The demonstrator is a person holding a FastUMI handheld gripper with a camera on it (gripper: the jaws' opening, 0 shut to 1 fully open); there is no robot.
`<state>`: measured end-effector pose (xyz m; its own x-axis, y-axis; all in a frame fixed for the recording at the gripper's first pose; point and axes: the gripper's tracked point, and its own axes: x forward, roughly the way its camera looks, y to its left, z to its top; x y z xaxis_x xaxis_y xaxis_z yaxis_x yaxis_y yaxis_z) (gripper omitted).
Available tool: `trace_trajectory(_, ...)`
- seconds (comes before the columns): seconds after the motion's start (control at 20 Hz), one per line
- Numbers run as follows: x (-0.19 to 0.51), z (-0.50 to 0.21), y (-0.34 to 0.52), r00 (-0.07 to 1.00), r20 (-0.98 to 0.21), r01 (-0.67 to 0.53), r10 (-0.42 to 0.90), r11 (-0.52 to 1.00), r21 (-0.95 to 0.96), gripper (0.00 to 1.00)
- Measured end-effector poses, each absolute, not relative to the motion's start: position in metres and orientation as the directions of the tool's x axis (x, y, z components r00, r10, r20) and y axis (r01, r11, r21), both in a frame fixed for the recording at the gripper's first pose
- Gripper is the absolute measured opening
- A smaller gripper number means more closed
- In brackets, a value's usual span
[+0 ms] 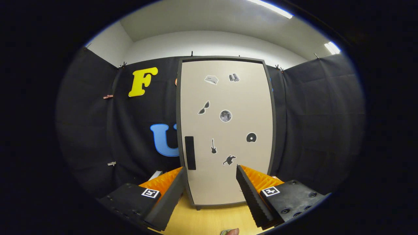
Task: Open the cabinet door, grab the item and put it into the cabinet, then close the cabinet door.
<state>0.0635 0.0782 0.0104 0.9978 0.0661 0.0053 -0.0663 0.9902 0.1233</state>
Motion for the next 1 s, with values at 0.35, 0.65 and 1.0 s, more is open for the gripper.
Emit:
trace_trajectory(0.35, 0.111, 0.012, 0.121, 0.996, 0.051, -0.083, 0.078, 0.991, 0.107, 0.97)
trace_trajectory(0.65, 0.154, -0.004, 0.153, 0.994, 0.028, -0.109, 0.107, 0.991, 0.079, 0.97)
trace_trajectory(1.0, 0.223, -0.031, 0.153, 0.999, -0.012, -0.034, 0.035, 0.998, 0.054, 0.97)
